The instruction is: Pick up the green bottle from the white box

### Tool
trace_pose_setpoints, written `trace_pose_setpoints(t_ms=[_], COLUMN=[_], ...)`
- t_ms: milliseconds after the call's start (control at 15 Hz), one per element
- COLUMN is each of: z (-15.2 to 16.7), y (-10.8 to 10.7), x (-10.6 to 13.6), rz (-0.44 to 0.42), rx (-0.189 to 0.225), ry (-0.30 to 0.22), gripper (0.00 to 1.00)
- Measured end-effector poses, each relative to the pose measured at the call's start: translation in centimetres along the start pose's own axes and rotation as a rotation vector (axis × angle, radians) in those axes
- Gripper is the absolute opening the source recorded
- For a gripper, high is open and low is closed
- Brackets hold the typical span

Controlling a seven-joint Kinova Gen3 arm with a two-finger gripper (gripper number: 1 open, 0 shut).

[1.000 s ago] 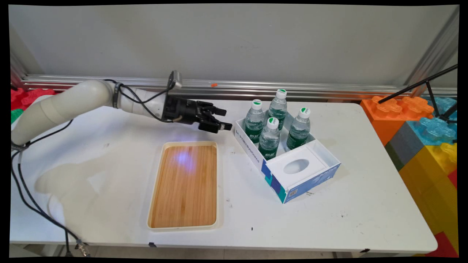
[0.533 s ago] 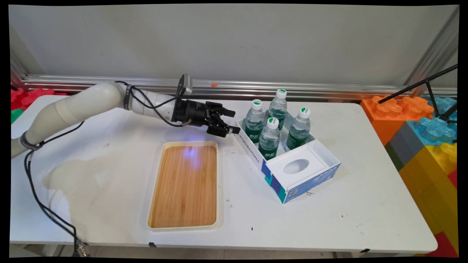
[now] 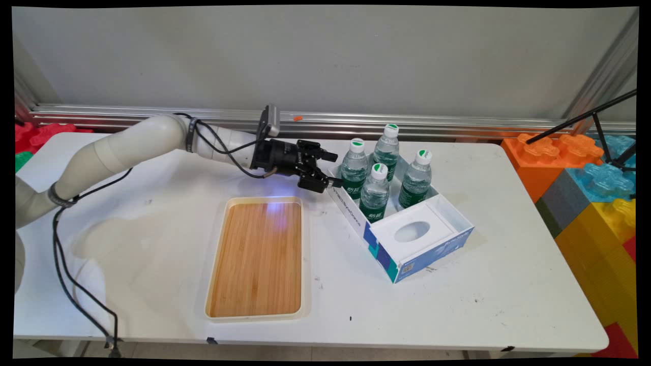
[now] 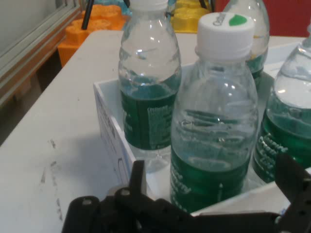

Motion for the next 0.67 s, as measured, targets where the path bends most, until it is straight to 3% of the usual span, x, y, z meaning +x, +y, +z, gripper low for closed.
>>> trace_pose_setpoints(t_ms=[667], z=[2.5], y=[-0.8], x=[0.8], rz=[0.031], rx=[0.0], ry=[0.018], gripper=[1.0])
